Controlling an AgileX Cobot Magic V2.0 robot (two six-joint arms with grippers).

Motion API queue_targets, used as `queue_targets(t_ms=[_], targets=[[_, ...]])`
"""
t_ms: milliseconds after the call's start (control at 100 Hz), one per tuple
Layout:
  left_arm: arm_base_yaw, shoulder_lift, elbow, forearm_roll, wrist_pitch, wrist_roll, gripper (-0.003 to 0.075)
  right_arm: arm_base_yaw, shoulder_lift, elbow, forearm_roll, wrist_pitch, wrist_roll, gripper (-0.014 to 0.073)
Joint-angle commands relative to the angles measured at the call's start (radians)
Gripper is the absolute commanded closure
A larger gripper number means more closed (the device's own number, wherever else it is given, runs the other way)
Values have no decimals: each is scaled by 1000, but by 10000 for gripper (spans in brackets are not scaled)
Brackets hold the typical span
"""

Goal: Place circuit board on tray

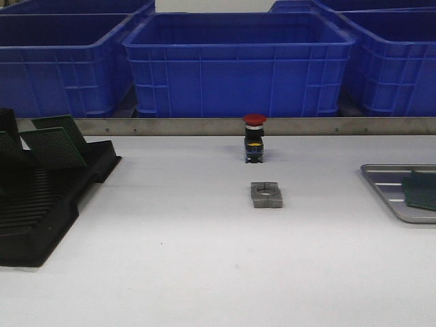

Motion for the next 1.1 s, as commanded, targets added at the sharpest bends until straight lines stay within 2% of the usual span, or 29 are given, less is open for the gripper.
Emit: queue_targets(t_ms=[0,600,780,1020,1090], targets=[[-5,-30,49,0,-79,-12,741,1,11,-25,15,-66,-6,655],[-5,-30,49,0,-79,-12,741,1,11,-25,15,-65,-6,655],[-5,-30,49,0,-79,-12,741,1,11,-25,-80,-118,-6,655],[-5,-30,49,0,-79,-12,741,1,11,-10,-83,-124,-6,655],[-5,-30,49,0,-79,-12,741,-1,11,7,-91,-167,-6,655]])
